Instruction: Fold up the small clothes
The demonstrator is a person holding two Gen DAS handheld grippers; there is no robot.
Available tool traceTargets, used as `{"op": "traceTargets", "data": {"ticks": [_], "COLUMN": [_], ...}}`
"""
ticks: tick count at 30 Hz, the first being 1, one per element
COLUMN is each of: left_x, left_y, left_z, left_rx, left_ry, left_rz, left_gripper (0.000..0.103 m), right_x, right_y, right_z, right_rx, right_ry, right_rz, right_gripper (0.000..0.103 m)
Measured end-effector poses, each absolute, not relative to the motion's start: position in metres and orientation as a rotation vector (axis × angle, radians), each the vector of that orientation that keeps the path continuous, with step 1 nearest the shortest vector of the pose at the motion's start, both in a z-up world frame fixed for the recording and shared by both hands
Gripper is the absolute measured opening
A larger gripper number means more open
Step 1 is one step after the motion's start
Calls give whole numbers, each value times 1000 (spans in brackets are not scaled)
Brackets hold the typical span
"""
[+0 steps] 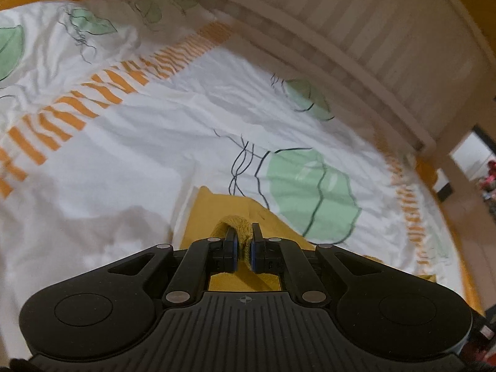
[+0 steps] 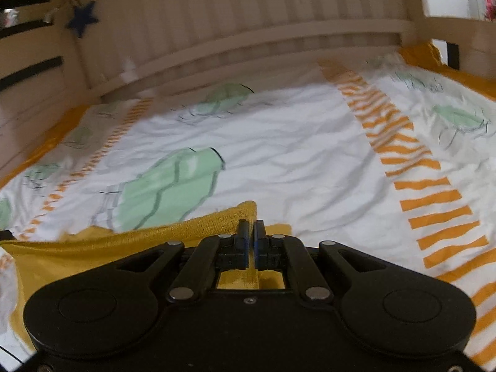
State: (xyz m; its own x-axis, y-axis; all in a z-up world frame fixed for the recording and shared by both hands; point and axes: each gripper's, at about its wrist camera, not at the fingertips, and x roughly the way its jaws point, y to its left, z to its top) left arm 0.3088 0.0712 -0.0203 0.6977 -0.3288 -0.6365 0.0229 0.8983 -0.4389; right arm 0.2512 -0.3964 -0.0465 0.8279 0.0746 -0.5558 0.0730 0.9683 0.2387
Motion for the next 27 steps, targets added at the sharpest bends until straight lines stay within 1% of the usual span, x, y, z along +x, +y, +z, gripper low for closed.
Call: {"op": "traceTargets", "data": {"ticks": [8,13,14,20,22,24,27], "left_x": [356,370,371,376,375,372,376], "left_y": [51,50,49,55,55,54,57], "left_z": [-51,-63,-66,-70,-67,-62,-55], "left_rx": [-357,-350,-347,-352,-324,-273,-232], "left_ry": [847,872,879,915,906,879,845], "left_rz": [-160,-129,-127,-129,-131,-116,-100], "left_gripper": [7,7,9,9,11,24,24], "right_x": [262,265,265,267,267,268,268], "right_y": [-401,-402,-402,-399,-398,-398,-399], "right_z": [-73,-77,-77,-78,-78,-79,-82], "right_rx": [278,288,284,275,273,272,280], "right_ry": [652,656,655,651,652,656,663], "right_rz": [-54,-70,-77,-94,-97,-103,-111], "right_gripper": [9,9,9,9,9,9,9]}}
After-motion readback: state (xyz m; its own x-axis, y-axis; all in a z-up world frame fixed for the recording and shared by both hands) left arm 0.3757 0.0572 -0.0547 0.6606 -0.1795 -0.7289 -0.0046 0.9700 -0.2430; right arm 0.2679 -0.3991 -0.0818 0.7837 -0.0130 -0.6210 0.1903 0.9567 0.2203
